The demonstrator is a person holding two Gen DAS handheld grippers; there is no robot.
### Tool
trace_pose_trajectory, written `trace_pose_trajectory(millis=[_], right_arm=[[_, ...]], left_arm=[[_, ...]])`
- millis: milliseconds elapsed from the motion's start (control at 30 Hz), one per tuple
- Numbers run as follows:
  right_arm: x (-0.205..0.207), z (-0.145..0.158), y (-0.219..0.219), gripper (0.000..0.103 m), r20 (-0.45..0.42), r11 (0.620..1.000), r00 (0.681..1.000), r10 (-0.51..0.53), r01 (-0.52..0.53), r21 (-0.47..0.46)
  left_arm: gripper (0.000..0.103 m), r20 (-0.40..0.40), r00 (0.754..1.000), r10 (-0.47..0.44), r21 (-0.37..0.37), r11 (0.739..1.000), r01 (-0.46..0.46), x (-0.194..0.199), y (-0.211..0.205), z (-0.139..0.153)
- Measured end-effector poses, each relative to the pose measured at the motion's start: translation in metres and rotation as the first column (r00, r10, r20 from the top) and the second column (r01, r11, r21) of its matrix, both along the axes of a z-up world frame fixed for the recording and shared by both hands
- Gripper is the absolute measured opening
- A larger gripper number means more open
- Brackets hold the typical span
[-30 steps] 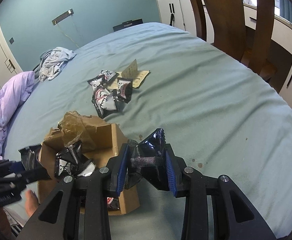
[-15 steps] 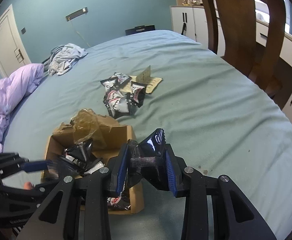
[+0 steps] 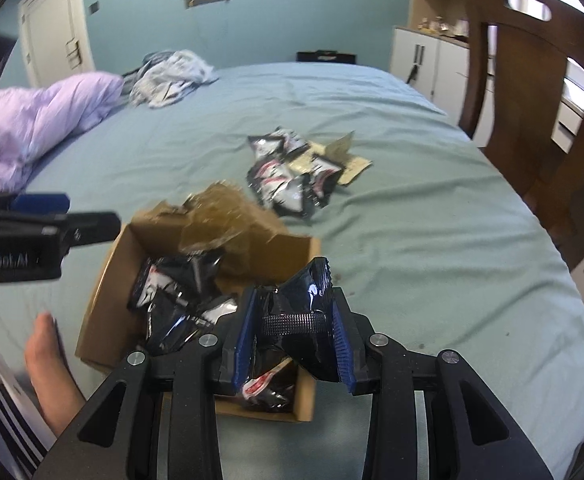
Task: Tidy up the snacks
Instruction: 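Release the black packet into the box from the left tool while the right tool holds its packet, then drop the black packet into the box from the right tool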
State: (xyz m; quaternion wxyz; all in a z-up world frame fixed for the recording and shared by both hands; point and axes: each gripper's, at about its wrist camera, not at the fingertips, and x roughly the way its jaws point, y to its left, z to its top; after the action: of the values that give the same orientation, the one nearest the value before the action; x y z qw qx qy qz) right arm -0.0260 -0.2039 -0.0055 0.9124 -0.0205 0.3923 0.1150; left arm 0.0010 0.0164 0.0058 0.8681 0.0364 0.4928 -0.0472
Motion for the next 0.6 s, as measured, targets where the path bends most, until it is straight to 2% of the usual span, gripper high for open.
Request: trace_pose_trajectory(millis=[233,367,433,500,600], right_arm=[[0.008,-0.005,0.008,0.036,-0.051,0.998,0.998,0.047,-0.049,-0.026],[0.014,-0.006,0.000,0.037,-0.096,0.999,0.995,0.033,-0.029,0.041],[0.013,-0.001,-0.005,0.042,-0.079,0.997,0.996,0.028,-0.022,0.075],[0.010,0.003,-0.007,0.061,-0.055,0.997,0.998,0.012,-0.008,0.078],[0.005,0.008,-0.012,0.068,-0.016,0.997,1.000,-0.027,0.028,0.076]], left_arm=[[0.081,-0.009,1.000,0.000,0.005,1.000,0.000,0.000,-0.002,-0.002],[0.081,-0.013,1.000,0.003,0.007,1.000,-0.003,0.000,-0.002,-0.002],[0.081,-0.013,1.000,0.005,0.010,1.000,-0.005,0.000,-0.002,-0.002],[0.081,-0.013,1.000,0.007,0.009,1.000,-0.007,-0.001,-0.002,-0.002],[0.081,-0.015,1.000,0.009,0.010,1.000,-0.009,-0.001,-0.001,-0.003]])
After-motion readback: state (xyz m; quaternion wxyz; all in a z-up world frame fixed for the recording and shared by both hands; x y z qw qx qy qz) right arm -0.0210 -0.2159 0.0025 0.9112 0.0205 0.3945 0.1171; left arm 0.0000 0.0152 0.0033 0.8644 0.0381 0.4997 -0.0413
